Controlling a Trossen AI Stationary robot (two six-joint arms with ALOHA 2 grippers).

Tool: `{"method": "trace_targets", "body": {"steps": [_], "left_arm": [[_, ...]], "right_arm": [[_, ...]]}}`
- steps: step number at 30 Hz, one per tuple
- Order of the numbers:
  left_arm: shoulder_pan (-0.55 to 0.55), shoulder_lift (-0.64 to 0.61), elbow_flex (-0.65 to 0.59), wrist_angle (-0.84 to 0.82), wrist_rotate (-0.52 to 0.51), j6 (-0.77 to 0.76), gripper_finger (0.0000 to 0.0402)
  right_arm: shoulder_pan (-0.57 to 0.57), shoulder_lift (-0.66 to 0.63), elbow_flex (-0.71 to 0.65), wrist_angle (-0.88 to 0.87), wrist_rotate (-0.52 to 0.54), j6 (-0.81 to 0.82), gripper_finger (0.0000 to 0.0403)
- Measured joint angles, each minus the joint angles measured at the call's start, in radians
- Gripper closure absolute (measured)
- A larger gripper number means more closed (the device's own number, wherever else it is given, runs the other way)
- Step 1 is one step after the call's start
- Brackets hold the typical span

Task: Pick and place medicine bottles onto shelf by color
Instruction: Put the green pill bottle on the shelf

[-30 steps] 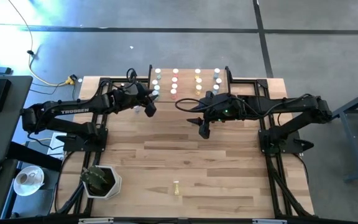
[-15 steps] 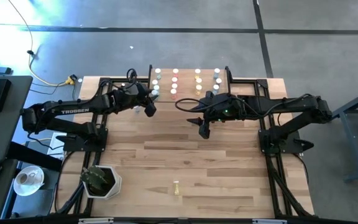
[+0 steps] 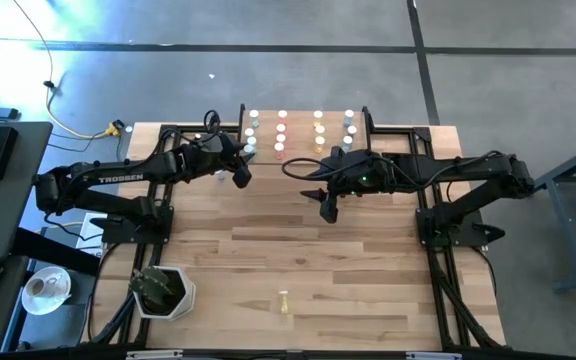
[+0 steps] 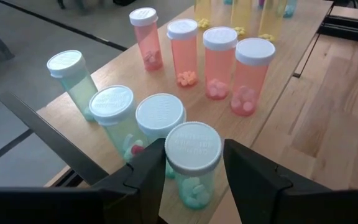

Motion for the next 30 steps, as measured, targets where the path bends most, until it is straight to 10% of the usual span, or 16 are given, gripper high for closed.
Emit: {"method": "trace_targets", "body": {"steps": [30], "left_arm": [[-0.002, -0.044, 0.058, -0.110, 0.028, -0.002, 0.0192]], "right_arm": [[0.000, 0.000, 0.000, 0.000, 0.000, 0.000, 0.0219]]}}
